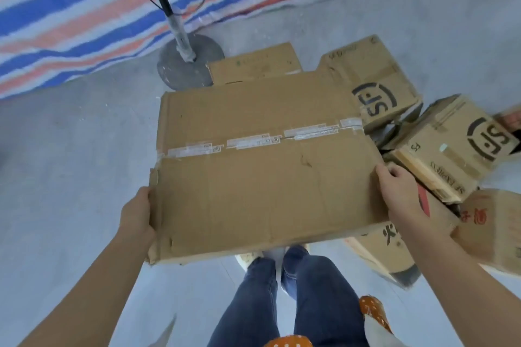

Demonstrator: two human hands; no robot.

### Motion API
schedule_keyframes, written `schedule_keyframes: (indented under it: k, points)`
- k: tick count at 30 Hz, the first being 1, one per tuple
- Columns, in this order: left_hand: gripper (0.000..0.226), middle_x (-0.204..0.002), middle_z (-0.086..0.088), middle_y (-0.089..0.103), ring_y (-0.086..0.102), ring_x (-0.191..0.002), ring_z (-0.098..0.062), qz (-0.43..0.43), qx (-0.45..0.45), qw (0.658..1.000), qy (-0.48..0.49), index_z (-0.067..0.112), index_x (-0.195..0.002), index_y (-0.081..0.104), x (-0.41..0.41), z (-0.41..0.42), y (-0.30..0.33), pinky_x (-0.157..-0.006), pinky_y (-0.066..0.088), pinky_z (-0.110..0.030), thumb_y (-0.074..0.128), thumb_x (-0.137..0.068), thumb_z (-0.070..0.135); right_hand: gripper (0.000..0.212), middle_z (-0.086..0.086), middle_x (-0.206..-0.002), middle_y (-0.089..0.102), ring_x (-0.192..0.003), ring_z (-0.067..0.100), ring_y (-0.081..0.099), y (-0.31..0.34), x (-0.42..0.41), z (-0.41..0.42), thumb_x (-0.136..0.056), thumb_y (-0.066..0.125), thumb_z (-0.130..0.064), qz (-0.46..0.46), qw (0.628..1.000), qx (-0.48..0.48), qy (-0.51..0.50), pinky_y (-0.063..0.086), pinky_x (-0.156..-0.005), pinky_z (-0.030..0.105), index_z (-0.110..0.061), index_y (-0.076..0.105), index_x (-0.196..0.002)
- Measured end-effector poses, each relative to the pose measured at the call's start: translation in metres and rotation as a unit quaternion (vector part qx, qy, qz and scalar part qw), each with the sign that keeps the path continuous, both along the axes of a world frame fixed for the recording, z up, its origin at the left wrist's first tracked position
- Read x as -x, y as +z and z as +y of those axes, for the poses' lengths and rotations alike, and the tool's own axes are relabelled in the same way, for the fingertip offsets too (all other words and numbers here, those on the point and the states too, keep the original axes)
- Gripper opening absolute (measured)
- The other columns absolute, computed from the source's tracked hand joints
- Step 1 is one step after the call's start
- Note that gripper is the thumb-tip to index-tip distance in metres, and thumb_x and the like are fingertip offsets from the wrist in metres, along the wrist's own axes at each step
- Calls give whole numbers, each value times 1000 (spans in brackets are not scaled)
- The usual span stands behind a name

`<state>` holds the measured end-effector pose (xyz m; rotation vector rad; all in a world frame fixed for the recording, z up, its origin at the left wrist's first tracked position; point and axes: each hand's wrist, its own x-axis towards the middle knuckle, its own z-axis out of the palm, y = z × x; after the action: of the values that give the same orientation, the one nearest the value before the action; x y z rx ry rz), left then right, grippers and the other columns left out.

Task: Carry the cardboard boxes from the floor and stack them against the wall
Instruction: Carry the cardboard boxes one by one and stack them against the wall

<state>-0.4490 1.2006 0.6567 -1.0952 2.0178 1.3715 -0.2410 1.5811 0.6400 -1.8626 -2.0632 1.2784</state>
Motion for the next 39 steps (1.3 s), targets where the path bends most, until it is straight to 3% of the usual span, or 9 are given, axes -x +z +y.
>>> schedule_keyframes:
  k: [4, 11, 15, 21, 24, 28, 31, 35, 39]
  points:
    - [17, -70, 2, 48, 45, -67, -16, 19, -8, 999, 32, 20, -68, 52, -4, -22, 28, -64, 38, -33, 54, -82, 29, 29, 4, -84, 60, -79, 22, 54, 25, 12, -2, -91, 48, -41, 18, 999, -3, 40, 40, -71, 38, -17, 59, -82]
    - [20, -70, 1, 50, 45, -66, -16, 65, -5, 993, 100, 19, -69, 53, -49, -22, 68, -60, 36, -31, 54, -85, 30, 34, 19, -92, 59, -76, 28, 51, 51, 34, 19, -93, 50, -31, 57, 993, 4, 108, 35, -65, 33, 1, 60, -98]
    - [16, -86, 2, 58, 52, -80, -18, 76, 0, 984, 160, 19, -81, 59, -113, -9, 75, -80, 43, -37, 54, -88, 32, 27, 19, -82, 51, -70, 24, 45, 58, 27, 48, -93, 49, -32, 68, 982, 35, 174, 31, -58, 31, -8, 54, -83]
    - [21, -82, -1, 55, 49, -85, -22, 64, -11, 964, 258, 16, -83, 58, -215, 24, 75, -78, 40, -38, 55, -87, 36, 30, 2, -77, 56, -71, 17, 48, 75, 26, 84, -92, 48, -36, 72, 962, 7, 263, 39, -69, 36, -13, 56, -74]
    - [24, -79, -3, 54, 49, -78, -22, 56, -30, 946, 319, 16, -75, 56, -268, 26, 76, -76, 39, -38, 54, -88, 35, 32, 11, -74, 56, -69, 24, 52, 84, 32, 72, -92, 49, -35, 68, 943, -9, 325, 33, -59, 33, -12, 56, -71]
    - [24, -83, -5, 56, 51, -88, -26, 49, -26, 909, 413, 13, -79, 58, -340, 6, 78, -79, 39, -39, 56, -88, 36, 42, 33, -94, 52, -72, 32, 53, 89, 38, 33, -92, 48, -32, 62, 911, 20, 408, 37, -68, 34, 9, 54, -93]
    - [23, -82, -7, 57, 51, -88, -26, 50, -12, 890, 454, 13, -75, 58, -391, -14, 82, -79, 38, -39, 57, -85, 33, 36, 14, -63, 30, -55, 23, 34, 87, 34, -5, -94, 45, -29, 61, 876, 25, 478, 26, -55, 32, -1, 39, -73]
    - [23, -80, -8, 58, 53, -81, -26, 42, 3, 864, 502, 14, -73, 59, -452, -38, 87, -76, 39, -40, 58, -82, 35, 32, 4, -60, 25, -56, 19, 25, 83, 26, -57, -93, 47, -24, 62, 838, 38, 541, 17, -56, 32, -13, 32, -67]
    - [24, -85, -10, 60, 53, -83, -28, 47, -1, 833, 551, 13, -76, 61, -516, -69, 82, -75, 39, -40, 58, -81, 36, 37, 10, -66, 32, -60, 21, 32, 89, 6, -125, -95, 45, -27, 55, 801, 32, 596, 22, -56, 31, -2, 33, -70]
